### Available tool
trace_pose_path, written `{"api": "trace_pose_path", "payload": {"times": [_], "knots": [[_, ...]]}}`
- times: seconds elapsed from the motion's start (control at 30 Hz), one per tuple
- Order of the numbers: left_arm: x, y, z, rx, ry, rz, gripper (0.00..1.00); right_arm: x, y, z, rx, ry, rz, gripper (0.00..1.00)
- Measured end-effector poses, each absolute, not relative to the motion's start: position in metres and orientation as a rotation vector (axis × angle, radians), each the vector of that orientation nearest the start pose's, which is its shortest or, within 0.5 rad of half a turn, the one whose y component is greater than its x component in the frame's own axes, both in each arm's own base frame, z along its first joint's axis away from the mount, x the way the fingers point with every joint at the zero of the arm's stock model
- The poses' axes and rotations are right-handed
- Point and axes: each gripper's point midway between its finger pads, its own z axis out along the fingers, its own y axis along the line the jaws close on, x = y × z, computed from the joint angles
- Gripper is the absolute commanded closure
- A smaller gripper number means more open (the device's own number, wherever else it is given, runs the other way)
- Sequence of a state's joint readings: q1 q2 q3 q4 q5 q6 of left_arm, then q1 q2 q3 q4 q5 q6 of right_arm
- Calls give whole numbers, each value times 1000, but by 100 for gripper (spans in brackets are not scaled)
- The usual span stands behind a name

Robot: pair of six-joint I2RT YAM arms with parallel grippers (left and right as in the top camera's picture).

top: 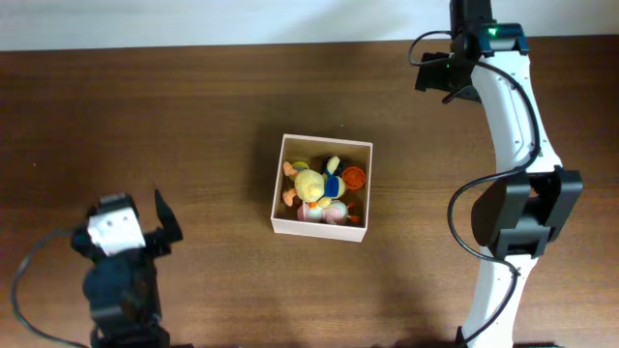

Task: Pack container

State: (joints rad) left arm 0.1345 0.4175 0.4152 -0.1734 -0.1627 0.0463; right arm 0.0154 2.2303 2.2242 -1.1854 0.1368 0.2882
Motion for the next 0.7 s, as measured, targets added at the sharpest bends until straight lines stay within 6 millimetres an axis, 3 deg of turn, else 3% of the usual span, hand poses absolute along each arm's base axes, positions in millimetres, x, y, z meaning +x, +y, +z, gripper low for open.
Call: {"api": "trace_pose_path", "payload": {"times": [0.33, 0.7], "knots": [[241, 52, 192, -143, 1723, 243, 1, 518, -15, 154, 409, 2714, -106, 1], [236, 47, 156, -129, 1759, 228, 1, 518, -15, 154, 408, 2714, -106, 1]]}}
